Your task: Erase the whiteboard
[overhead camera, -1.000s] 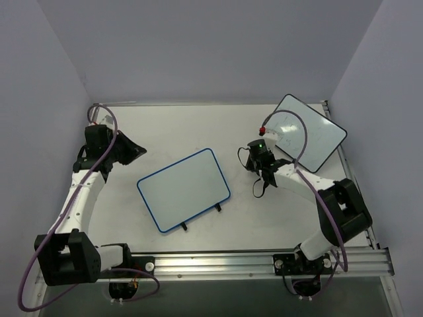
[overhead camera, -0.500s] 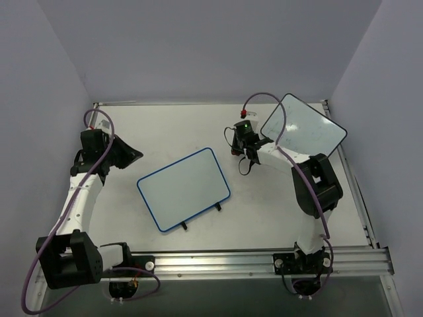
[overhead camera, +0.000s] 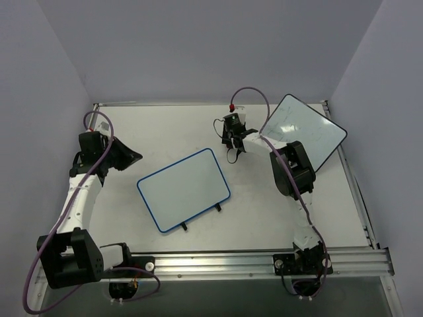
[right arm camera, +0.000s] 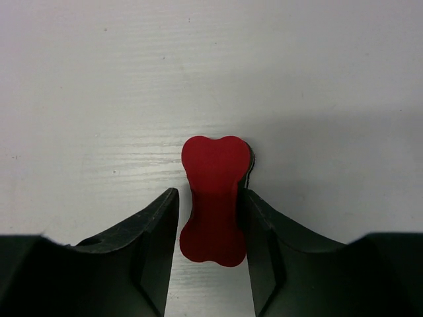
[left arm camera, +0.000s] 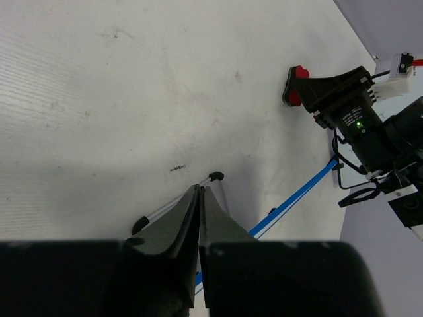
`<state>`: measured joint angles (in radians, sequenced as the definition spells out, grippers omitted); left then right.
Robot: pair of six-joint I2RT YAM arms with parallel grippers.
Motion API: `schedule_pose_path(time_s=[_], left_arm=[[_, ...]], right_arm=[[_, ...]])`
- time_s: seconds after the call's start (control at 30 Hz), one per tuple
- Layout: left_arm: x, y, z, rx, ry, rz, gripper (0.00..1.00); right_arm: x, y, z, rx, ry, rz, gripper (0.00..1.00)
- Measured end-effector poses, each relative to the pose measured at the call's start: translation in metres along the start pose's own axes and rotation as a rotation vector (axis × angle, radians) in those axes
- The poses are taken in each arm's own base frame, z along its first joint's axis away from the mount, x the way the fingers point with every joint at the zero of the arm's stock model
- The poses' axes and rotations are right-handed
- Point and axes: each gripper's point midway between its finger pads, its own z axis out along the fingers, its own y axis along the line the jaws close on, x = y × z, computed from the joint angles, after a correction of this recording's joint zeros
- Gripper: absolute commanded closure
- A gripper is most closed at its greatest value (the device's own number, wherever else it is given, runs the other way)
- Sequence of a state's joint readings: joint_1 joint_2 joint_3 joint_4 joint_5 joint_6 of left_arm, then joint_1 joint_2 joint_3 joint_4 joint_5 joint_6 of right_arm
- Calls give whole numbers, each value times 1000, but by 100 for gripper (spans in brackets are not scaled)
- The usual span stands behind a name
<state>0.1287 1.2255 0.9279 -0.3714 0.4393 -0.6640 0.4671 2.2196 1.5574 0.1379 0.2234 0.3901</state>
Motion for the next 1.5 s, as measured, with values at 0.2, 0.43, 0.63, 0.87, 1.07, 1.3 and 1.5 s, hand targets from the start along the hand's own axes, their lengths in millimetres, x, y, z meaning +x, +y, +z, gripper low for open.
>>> schedule_pose_path(time_s=[0.2, 0.43, 0.63, 0.87, 1.07, 1.3, 1.5], left_arm=[[1, 1, 0, 7, 3, 0, 89], [3, 3, 2, 5, 5, 2, 89], [3, 4, 2, 4, 7, 2, 89], [3, 5, 2, 4, 6, 8, 89], [2, 2, -1, 11, -4, 18, 89], [-2, -5, -10, 31, -31, 36, 89], [-4, -8, -14, 37, -44, 43, 89]], right_arm=[[-7, -4, 3, 7, -12, -16, 29], [-9, -5, 2, 7, -14, -26, 6], [-19, -8, -22, -1, -32, -23, 0], [-62, -10, -102, -53, -143, 28, 0], [-74, -2, -205, -157, -257, 56, 0], [-47, -22, -272, -214, -275, 84, 0], [-19, -52, -290, -181, -263, 89, 0]])
